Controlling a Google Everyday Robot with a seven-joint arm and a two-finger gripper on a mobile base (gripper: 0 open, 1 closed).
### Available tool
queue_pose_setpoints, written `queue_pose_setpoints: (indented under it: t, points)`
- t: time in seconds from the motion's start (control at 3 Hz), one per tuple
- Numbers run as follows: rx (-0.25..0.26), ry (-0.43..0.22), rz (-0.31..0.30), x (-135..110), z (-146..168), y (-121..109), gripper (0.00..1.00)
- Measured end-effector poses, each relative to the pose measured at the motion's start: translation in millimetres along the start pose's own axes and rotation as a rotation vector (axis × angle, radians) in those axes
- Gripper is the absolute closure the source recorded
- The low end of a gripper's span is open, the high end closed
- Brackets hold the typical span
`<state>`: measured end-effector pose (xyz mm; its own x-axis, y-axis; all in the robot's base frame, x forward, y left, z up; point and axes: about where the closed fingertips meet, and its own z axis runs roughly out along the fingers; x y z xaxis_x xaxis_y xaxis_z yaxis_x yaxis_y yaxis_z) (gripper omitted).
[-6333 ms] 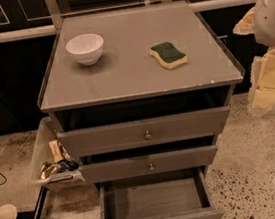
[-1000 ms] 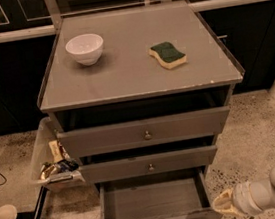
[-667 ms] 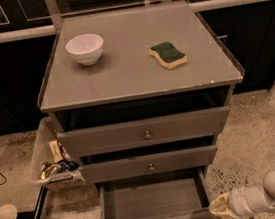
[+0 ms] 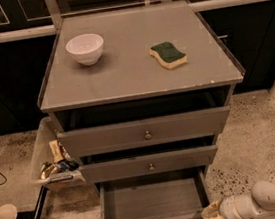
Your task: Close bottom drawer
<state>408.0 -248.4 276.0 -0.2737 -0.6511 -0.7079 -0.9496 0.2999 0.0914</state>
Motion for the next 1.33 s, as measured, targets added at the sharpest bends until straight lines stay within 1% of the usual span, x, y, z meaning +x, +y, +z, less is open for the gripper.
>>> queue_pose_setpoints:
  t: [0.67,1.0,1.33]
  points:
    - [0.017,-0.015,0.003,30.5,58.8,-3.3,1.00]
    - [0.015,-0.007,-0.005,43.7,71.5,2.8,1.00]
    - [0.026,0.003,-0.035,50.5,86.2,5.0,1.00]
